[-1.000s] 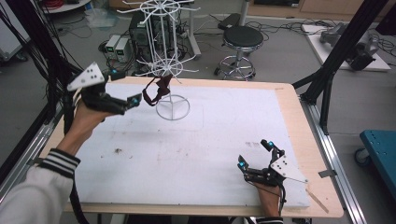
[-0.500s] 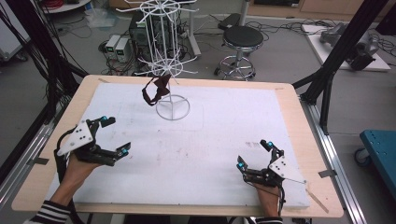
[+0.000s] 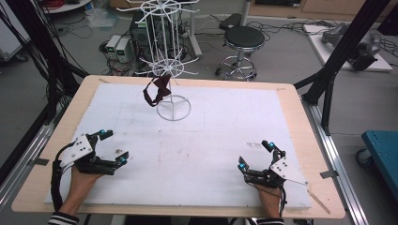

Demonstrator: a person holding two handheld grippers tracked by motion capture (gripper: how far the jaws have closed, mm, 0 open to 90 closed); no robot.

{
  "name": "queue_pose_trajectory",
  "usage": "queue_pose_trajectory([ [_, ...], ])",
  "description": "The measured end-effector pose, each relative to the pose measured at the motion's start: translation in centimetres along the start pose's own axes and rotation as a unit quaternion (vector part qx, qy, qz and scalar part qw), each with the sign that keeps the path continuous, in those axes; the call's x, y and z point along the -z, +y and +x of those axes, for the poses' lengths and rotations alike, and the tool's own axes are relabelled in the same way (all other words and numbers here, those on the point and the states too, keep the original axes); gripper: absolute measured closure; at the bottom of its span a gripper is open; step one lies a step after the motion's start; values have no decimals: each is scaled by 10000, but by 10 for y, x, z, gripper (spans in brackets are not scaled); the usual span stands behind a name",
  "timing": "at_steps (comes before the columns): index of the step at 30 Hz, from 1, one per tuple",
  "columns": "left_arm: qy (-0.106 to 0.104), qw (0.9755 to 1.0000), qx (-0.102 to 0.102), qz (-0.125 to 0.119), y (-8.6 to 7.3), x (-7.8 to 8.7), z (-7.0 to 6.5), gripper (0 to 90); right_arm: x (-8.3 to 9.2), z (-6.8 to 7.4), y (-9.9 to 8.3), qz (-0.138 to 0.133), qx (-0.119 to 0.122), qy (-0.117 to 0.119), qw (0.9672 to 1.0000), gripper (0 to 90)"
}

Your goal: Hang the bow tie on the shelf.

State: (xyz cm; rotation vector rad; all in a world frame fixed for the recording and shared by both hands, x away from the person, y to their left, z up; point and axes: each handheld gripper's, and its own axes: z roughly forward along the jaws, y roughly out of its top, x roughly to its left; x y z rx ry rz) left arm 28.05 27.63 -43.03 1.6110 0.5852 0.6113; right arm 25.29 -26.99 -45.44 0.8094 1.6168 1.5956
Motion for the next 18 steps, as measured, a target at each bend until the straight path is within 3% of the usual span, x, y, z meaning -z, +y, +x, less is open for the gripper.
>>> queue_pose_trajectory([
  [3,17,9999,119,-27,-9,0,0,17,0,0,0,-2,-2,2,10000,6],
  [5,75,9998,125,144,-17,0,0,17,0,0,0,-2,3,10,10000,6],
  [9,253,9996,150,-49,-20,4,1,17,0,0,0,-5,7,9,10000,6],
  [18,314,9988,302,-235,-22,8,3,17,0,0,0,-18,11,8,10000,6],
])
